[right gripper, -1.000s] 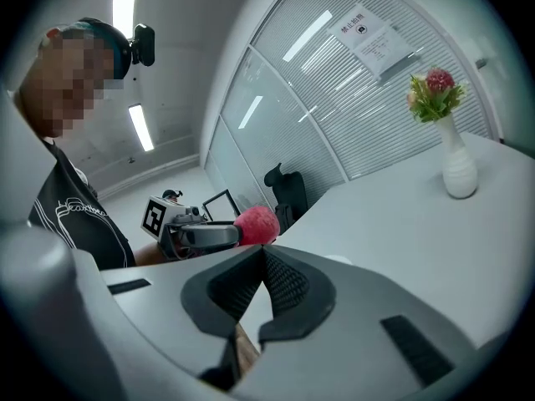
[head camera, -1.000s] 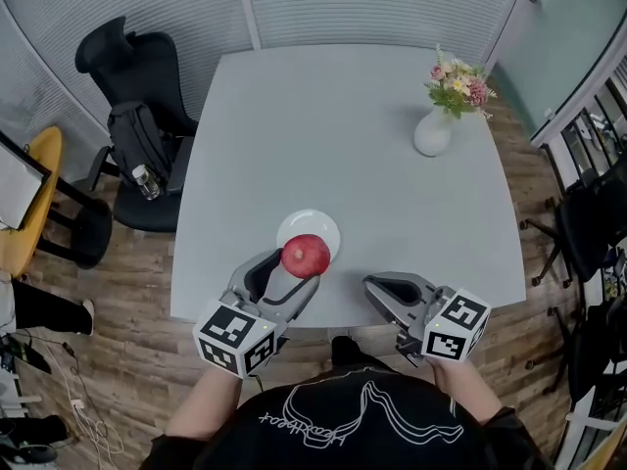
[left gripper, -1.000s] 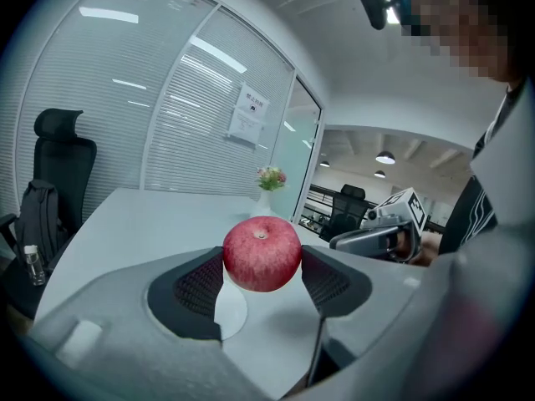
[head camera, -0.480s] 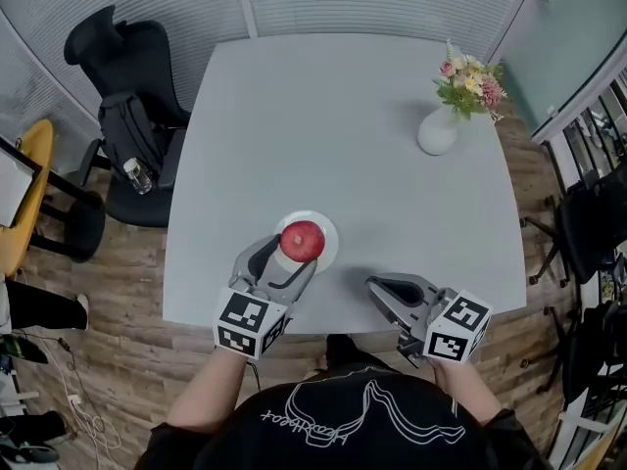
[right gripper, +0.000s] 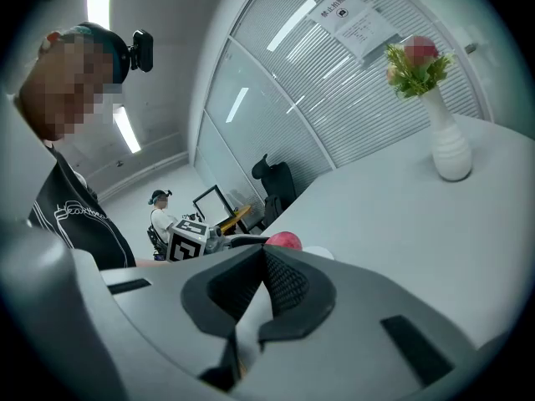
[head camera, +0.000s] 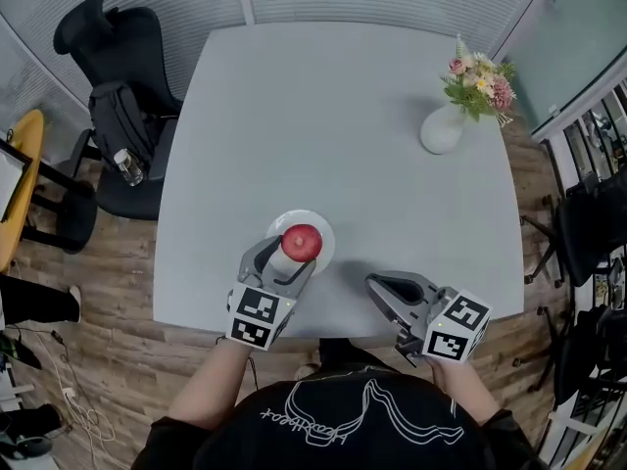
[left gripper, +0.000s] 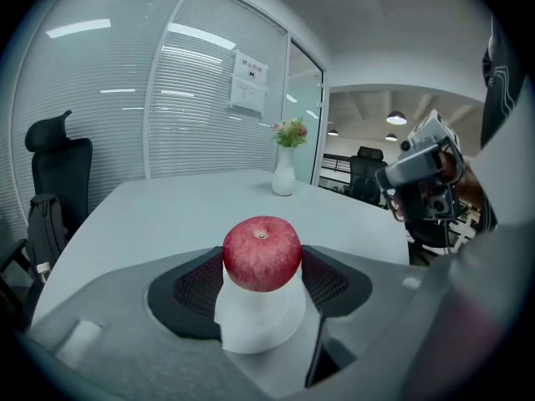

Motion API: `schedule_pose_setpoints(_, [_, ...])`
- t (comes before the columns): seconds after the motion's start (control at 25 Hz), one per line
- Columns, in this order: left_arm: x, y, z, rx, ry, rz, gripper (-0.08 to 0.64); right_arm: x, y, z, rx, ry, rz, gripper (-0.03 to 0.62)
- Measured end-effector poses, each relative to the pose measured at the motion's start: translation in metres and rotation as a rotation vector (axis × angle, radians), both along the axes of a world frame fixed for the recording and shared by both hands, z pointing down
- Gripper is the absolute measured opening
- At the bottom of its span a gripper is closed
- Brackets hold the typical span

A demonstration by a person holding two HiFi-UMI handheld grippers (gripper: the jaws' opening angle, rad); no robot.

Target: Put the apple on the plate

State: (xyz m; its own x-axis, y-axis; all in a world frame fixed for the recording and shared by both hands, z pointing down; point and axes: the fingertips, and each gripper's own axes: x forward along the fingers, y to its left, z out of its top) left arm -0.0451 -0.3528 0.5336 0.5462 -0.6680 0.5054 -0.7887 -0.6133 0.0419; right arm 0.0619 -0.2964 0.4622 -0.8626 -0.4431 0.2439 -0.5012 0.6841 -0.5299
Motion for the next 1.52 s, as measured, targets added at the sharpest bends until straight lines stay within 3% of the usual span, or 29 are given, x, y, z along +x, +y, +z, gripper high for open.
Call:
schedule_pose_setpoints(0.4, [-0.004, -0.008, 0.039, -0.033, -0.073, 0.01, 0.299, -0.006, -0.007, 0.014, -0.034, -0.001, -0.018, 0.009])
schedule_pose_setpoints(0.92, [-0.005, -0.01, 0.058, -0.04, -0.11, 0.006, 0.299, -0.008, -0.01, 0.021, -0.066, -0.015, -0.032, 0.009])
schedule_pose_setpoints(1.2, [-0.006, -0.01, 0.058, -0.01, -0.105, -0.004, 0.299, -0.007, -0.006, 0.025, -0.08, -0.017, -0.028, 0.009])
schedule_pose_setpoints(1.52, [-0.005, -0.01, 0.057, -0.032, -0.072, -0.001, 0.322, -0.009, 0.0, 0.017, -0.073, -0.042, -0.034, 0.009])
